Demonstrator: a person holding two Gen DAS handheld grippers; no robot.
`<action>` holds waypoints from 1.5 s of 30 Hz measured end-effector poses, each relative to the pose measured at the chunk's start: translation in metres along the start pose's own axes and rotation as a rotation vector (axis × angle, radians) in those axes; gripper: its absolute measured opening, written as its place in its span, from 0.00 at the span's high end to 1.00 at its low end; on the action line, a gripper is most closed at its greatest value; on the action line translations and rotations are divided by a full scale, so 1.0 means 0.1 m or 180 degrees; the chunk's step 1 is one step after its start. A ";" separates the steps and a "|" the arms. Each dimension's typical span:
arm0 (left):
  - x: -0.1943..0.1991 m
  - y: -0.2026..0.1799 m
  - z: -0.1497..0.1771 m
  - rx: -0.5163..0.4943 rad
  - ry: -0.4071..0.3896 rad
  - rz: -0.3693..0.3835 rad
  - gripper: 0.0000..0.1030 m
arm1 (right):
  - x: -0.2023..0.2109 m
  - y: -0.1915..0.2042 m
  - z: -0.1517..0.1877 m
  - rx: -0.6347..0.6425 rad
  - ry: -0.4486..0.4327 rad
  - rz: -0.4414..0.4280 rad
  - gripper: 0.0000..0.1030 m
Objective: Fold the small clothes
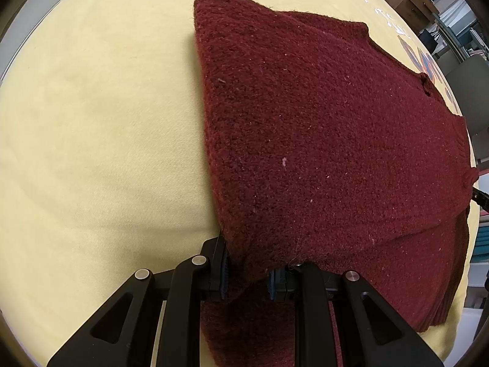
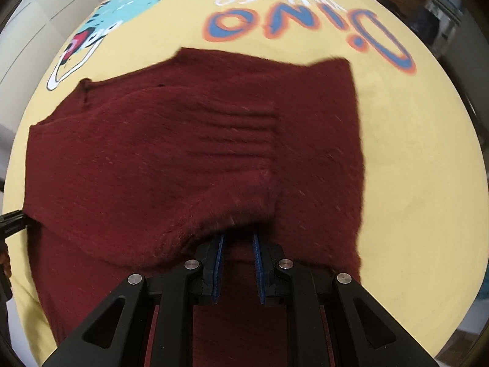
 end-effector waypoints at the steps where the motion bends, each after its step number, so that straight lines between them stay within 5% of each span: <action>1: 0.00 -0.01 0.01 -0.0002 0.0001 -0.0003 0.84 | 0.03 -0.04 0.01 -0.0037 -0.0003 -0.0012 0.80; 4: 0.00 -0.02 0.01 -0.0001 0.0005 0.0000 0.84 | 0.20 -0.10 -0.03 -0.0062 -0.0087 0.0029 0.58; 6: 0.00 -0.02 0.02 -0.0008 0.0007 -0.0004 0.84 | 0.35 -0.14 -0.11 -0.0068 -0.0198 0.0116 0.31; 7: 0.00 -0.02 0.02 -0.0011 0.0008 -0.0007 0.84 | 0.42 -0.14 -0.14 -0.0080 -0.0256 0.0122 0.30; 12: 0.00 -0.02 0.03 -0.0011 -0.0004 -0.0008 0.84 | 0.46 -0.19 -0.43 -0.0131 -0.0258 0.0103 0.30; 20: 0.02 -0.01 0.05 -0.0012 -0.0041 -0.0002 0.84 | -0.21 0.09 -0.30 0.0028 0.0376 0.0022 0.30; 22: 0.02 0.00 0.05 -0.0010 -0.0042 0.0004 0.84 | -0.19 0.14 -0.25 0.0074 0.0255 0.0085 0.45; 23: 0.03 0.00 0.05 -0.0014 -0.0039 0.0002 0.84 | -0.17 0.15 -0.25 0.0059 0.0224 0.0062 0.74; 24: 0.03 -0.01 0.05 -0.0023 -0.0036 -0.0007 0.84 | -0.13 0.15 -0.26 0.0031 0.0183 -0.0015 0.89; 25: 0.03 -0.03 0.06 -0.0054 -0.0032 -0.0027 0.84 | -0.08 0.16 -0.27 -0.0001 0.0124 -0.0134 0.89; 31: 0.04 -0.04 0.09 -0.0084 -0.0064 -0.0067 0.83 | 0.33 0.14 -0.38 0.0221 -0.0419 0.0155 0.89; 41: 0.05 -0.05 0.15 -0.0152 -0.0110 -0.0176 0.80 | -0.11 0.07 -0.14 0.0169 -0.0240 0.0375 0.85; 43: 0.06 -0.05 0.17 -0.0167 -0.0153 -0.0169 0.80 | -0.08 0.10 -0.15 0.0223 -0.0257 0.0481 0.79; 45: 0.09 -0.04 0.18 -0.0180 -0.0193 -0.0161 0.78 | -0.07 0.10 -0.15 0.0237 -0.0247 0.0554 0.58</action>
Point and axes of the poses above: each gripper's, at about its wrist camera, not at the fingertips, and x roughly against the way its jaws point, y to its left, z to its underside, the point moved 5 cm from there along -x, roughly the way its jaws point, and after that the axes turned 2 degrees about -y, right-handed, at the moved point
